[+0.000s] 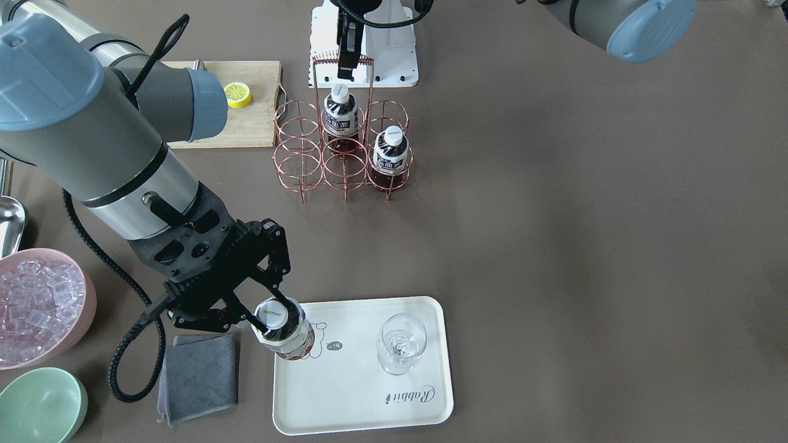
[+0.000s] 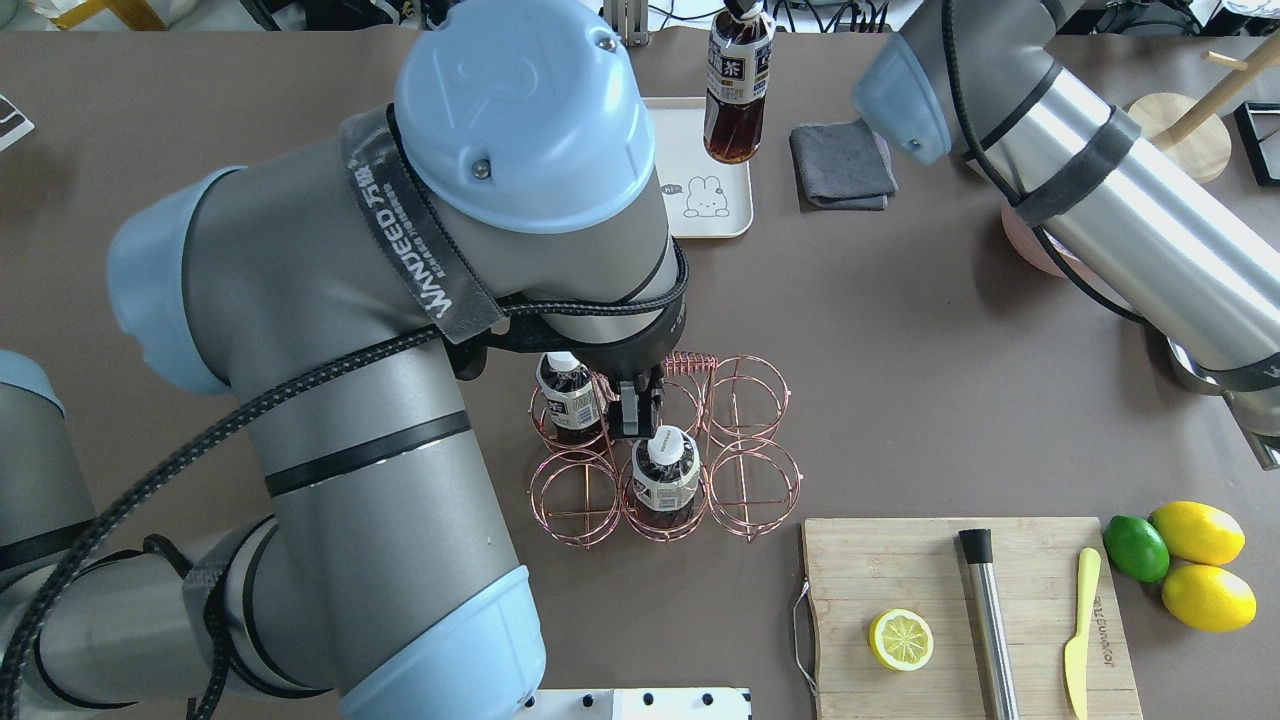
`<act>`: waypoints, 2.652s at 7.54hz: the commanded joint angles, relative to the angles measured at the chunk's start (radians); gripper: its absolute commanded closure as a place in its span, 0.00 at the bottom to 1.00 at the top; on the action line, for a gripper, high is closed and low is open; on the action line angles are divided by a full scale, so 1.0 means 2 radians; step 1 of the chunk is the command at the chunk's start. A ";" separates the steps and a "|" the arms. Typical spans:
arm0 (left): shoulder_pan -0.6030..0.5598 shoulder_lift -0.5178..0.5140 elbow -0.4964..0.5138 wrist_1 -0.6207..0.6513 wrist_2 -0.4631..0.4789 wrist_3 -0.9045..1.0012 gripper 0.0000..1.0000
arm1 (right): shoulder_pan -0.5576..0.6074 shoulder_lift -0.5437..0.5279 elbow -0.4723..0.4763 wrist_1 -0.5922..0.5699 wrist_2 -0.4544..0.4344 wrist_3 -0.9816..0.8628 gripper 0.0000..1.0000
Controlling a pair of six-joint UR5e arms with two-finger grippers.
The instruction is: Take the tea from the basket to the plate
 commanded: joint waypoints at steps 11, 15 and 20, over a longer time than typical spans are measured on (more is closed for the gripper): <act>-0.085 0.001 -0.080 0.105 -0.015 0.030 1.00 | -0.045 0.001 -0.092 0.132 -0.070 0.069 1.00; -0.247 0.158 -0.221 0.144 -0.142 0.194 1.00 | -0.053 -0.013 -0.089 0.168 -0.086 0.082 1.00; -0.384 0.320 -0.271 0.159 -0.193 0.401 1.00 | -0.053 -0.033 -0.055 0.167 -0.086 0.084 0.00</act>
